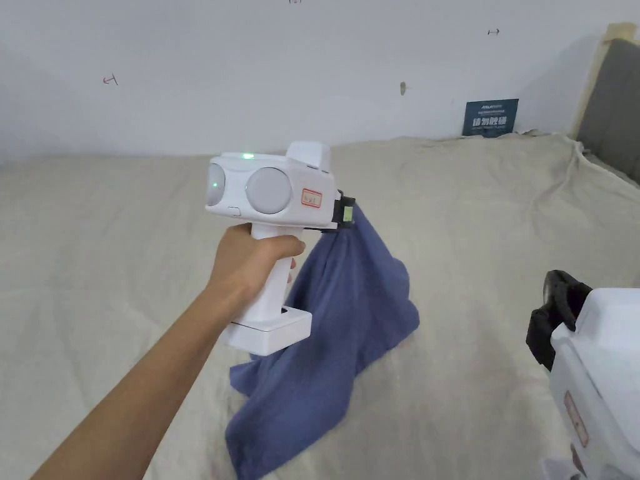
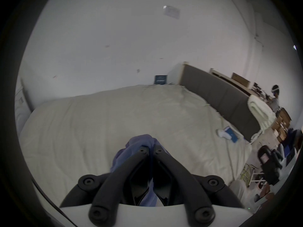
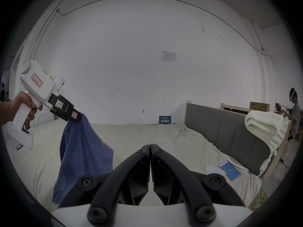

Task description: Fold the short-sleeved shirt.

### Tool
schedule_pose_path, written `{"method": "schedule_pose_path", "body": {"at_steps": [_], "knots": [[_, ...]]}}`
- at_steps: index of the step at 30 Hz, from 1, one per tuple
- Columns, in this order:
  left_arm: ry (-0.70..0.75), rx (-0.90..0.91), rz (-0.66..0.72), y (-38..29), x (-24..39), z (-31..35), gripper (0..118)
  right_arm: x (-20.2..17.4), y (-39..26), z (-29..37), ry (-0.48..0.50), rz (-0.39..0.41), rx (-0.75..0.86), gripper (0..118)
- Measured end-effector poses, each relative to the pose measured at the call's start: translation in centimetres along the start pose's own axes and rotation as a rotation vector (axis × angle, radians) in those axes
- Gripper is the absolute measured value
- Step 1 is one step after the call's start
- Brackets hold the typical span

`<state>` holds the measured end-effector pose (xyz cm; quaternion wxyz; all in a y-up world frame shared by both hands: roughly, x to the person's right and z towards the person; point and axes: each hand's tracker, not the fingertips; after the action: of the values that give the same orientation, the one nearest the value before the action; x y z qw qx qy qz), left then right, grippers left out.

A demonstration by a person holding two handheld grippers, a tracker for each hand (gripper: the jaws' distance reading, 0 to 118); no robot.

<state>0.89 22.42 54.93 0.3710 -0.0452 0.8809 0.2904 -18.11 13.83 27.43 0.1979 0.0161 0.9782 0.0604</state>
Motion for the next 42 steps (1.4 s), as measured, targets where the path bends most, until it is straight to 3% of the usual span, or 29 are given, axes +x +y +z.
{"method": "schedule_pose_path", "body": {"at_steps": [4, 8, 21, 30, 33, 34, 36, 37, 42], "knots": [[-0.118, -0.012, -0.028, -0.3, 4.1, -0.3, 0, 1.7, 0.1, 0.1, -0.047, -0.007, 0.002, 1], [-0.142, -0.107, -0.074, -3.0, 6.1, -3.7, 0, 2.8, -0.2, 0.4, -0.075, -0.016, -0.005, 1], [-0.007, -0.585, -0.075, -18.6, 5.0, -13.4, 0, 3.3, -1.6, 0.6, -0.073, 0.001, -0.048, 1], [0.008, -0.593, -0.041, -20.3, 4.0, -13.0, 1, 2.1, -2.4, 0.2, -0.039, 0.017, -0.081, 1], [0.017, -0.521, -0.024, -19.3, 3.7, -11.6, 39, 1.8, -2.1, 0.3, -0.03, 0.022, -0.077, 1], [0.035, -0.497, -0.005, -18.8, 3.3, -11.3, 70, 1.7, -2.0, 0.3, -0.028, 0.023, -0.074, 1], [0.045, -0.418, 0.019, -17.8, 2.6, -9.7, 104, 1.6, -1.7, 0.3, -0.024, 0.022, -0.069, 1], [0.051, -0.368, 0.028, -17.1, 2.3, -8.6, 110, 1.6, -1.5, 0.3, -0.022, 0.022, -0.064, 1], [0.107, -0.096, 0.05, -13.9, 0.6, -2.6, 110, 1.1, -0.7, 0.3, -0.013, 0.022, -0.043, 1]]}}
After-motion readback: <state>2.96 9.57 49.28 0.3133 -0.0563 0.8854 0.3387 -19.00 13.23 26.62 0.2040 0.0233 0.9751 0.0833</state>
